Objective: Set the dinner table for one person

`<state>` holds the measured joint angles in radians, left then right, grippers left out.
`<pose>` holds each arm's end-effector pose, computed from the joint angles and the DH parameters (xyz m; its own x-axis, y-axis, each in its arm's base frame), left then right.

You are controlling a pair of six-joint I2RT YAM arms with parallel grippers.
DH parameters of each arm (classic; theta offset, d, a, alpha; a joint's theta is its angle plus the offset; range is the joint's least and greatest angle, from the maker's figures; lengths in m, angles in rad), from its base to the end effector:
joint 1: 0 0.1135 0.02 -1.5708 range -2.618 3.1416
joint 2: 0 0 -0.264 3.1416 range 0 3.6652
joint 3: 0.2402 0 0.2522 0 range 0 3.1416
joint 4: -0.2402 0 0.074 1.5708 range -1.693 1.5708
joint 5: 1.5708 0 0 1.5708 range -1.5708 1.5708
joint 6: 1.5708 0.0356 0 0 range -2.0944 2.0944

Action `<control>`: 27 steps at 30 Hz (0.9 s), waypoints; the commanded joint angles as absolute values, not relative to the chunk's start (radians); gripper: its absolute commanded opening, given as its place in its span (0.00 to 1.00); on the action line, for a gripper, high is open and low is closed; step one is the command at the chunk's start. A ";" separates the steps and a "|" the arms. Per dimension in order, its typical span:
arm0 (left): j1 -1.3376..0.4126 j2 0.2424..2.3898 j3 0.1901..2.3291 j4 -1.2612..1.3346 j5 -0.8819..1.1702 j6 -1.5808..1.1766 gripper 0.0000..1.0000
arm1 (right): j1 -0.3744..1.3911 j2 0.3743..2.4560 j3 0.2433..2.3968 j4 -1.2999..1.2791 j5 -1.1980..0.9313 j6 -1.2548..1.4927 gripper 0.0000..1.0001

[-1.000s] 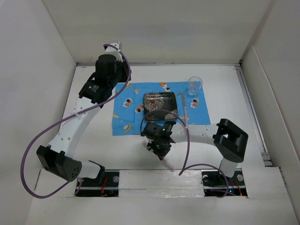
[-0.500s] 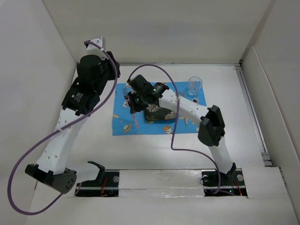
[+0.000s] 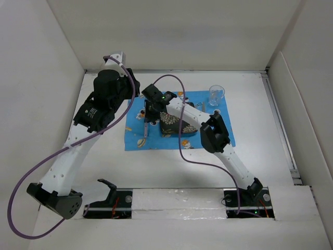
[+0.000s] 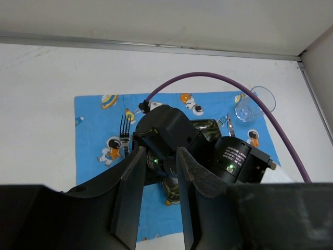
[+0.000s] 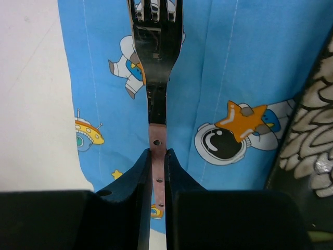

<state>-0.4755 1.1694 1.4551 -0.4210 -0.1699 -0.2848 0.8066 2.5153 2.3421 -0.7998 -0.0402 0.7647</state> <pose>0.2189 -0.1059 0.4684 -0.2000 -0.2085 -0.9574 0.2564 0.9319 -0.2565 0.3776 0.3960 0.1946 -0.9230 0.0368 -0.3831 -0.1358 0.9003 0.4136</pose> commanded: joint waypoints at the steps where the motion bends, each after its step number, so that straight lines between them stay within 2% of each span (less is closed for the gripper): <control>1: -0.476 1.140 1.445 -0.385 -0.153 -0.307 0.28 | 0.816 2.531 2.398 -0.779 -0.017 0.813 0.00; 7: -0.476 1.138 1.431 -0.380 -0.155 -0.310 0.28 | 0.816 2.556 2.362 -0.767 -0.018 0.815 0.02; 12: -0.476 1.140 1.431 -0.380 -0.166 -0.310 0.28 | 0.816 2.553 2.365 -0.750 -0.034 0.811 0.21; 13: -0.476 1.141 1.431 -0.380 -0.169 -0.310 0.28 | 0.816 2.548 2.368 -0.747 -0.040 0.805 0.28; 20: -0.476 1.143 1.428 -0.371 -0.181 -0.310 0.32 | 0.796 2.442 2.370 -0.726 -0.090 0.759 0.45; 22: -0.476 1.147 1.446 -0.368 -0.193 -0.305 0.33 | 0.796 2.376 2.344 -0.719 -0.124 0.736 0.45; 24: -0.476 1.161 1.470 -0.367 -0.224 -0.287 0.35 | 0.785 2.295 2.248 -0.661 -0.159 0.689 0.41; 25: -0.476 1.166 1.500 -0.367 -0.233 -0.278 0.39 | 0.775 2.195 2.203 -0.625 -0.173 0.674 0.34; 26: -0.476 1.183 1.517 -0.362 -0.241 -0.270 0.41 | 0.761 2.140 2.157 -0.561 -0.189 0.654 0.13; 27: -0.476 1.190 1.537 -0.359 -0.245 -0.258 0.44 | 0.761 2.084 2.114 -0.536 -0.207 0.614 0.02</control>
